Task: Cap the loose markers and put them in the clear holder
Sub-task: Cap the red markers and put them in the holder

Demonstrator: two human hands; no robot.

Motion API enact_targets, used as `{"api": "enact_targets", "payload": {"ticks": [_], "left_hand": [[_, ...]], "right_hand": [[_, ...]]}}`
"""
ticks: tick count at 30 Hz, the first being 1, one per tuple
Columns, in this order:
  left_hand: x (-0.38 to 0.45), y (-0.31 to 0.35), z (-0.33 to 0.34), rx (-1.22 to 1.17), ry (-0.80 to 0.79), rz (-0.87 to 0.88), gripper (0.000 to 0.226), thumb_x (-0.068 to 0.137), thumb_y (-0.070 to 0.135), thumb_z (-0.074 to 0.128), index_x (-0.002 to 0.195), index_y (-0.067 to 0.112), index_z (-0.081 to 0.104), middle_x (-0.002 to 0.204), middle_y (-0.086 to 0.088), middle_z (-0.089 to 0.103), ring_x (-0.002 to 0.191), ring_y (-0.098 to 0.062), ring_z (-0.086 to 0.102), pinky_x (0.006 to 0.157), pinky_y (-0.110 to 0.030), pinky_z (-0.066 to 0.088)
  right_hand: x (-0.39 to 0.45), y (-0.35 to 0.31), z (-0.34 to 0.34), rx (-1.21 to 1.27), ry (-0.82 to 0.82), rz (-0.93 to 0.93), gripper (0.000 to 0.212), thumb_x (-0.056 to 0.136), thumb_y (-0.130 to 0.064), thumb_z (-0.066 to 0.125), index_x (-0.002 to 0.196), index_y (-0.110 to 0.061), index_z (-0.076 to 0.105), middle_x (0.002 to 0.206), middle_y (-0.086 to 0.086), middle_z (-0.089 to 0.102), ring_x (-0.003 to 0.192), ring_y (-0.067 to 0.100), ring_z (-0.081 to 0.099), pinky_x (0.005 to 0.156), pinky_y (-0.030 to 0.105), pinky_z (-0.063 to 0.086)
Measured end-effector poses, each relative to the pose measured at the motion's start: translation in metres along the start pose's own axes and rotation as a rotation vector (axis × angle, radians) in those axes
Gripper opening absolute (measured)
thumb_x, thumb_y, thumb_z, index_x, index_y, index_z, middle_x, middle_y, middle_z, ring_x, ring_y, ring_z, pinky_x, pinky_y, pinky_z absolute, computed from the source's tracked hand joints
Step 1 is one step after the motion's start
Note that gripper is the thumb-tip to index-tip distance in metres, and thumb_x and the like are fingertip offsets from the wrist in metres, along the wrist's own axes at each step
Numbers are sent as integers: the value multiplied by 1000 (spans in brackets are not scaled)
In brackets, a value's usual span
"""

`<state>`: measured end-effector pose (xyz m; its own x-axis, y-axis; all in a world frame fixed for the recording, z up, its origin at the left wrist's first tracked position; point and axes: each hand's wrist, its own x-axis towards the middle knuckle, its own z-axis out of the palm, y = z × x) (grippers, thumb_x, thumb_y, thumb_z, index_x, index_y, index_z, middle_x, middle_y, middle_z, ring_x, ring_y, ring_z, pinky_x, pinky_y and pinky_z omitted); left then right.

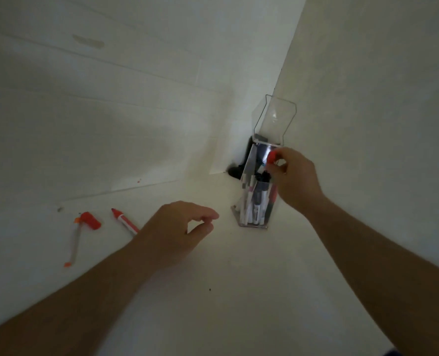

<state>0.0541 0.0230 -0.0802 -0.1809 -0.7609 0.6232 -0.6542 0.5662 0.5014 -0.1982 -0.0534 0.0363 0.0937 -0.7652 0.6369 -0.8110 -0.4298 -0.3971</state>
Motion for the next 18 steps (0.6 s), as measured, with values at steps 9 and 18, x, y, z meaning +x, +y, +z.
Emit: {"api": "enact_targets", "payload": {"ticks": [9, 18], "left_hand": [[-5, -6, -3, 1, -18, -74, 18, 89, 34, 68, 103, 43, 74, 92, 34, 64, 93, 13, 58, 76, -4, 36], [-5, -6, -1, 30, -52, -51, 17, 90, 36, 67, 104, 42, 74, 100, 25, 71, 94, 9, 59, 79, -1, 33]], "right_hand": [[11, 12, -4, 4, 245, 45, 15, 104, -25, 54, 115, -18, 61, 100, -2, 68, 85, 22, 65, 78, 39, 55], [5, 21, 6, -97, 42, 0, 41, 104, -22, 53, 138, -39, 39, 98, -1, 66, 78, 21, 67, 69, 37, 57]]}}
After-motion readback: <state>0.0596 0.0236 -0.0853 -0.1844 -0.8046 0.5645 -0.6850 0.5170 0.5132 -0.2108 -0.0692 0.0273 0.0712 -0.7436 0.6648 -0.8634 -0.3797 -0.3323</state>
